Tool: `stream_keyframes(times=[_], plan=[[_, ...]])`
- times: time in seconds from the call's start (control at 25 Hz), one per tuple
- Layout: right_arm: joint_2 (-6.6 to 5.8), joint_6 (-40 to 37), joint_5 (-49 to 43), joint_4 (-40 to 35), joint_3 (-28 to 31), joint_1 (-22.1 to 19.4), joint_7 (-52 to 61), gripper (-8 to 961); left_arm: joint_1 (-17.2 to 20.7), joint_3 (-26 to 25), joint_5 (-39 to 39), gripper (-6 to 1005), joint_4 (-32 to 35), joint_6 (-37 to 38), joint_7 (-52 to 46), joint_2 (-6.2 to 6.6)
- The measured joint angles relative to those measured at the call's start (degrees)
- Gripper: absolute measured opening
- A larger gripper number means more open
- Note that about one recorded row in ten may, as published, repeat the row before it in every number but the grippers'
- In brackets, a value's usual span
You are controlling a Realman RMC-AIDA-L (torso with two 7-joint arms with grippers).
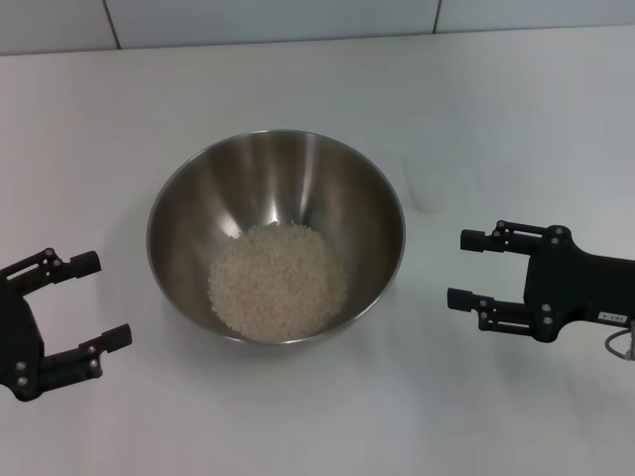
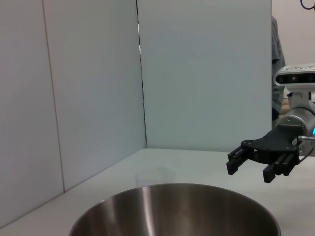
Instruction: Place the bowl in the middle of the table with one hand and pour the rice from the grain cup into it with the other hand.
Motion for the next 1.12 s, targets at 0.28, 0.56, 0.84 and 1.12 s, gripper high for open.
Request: stream_keyframes(times=[0.28, 0.56, 0.84, 1.12], plan=[[0.02, 0.65, 0.08, 0.07, -0.05, 0.21, 0.0, 692, -0.88, 0.04, 0.5, 791, 0.0, -0.12, -0.03, 0.06], [0.11, 1.09, 0.13, 0.13, -0.06, 0.62, 0.0, 691, -1.45, 0.04, 0.65, 791, 0.0, -0.19, -0.12, 0.18], [0.11, 1.15, 0.23, -0.02, -0.05, 1.02, 0.01, 690, -1.65, 0.04, 0.65, 791, 0.01, -0.19, -0.35, 0.18], [0.1, 1.31, 0.26, -0.11, -0.05, 1.29, 0.02, 691, -1.74, 0.04, 0.65, 791, 0.59, -0.19, -0.83, 0.18]])
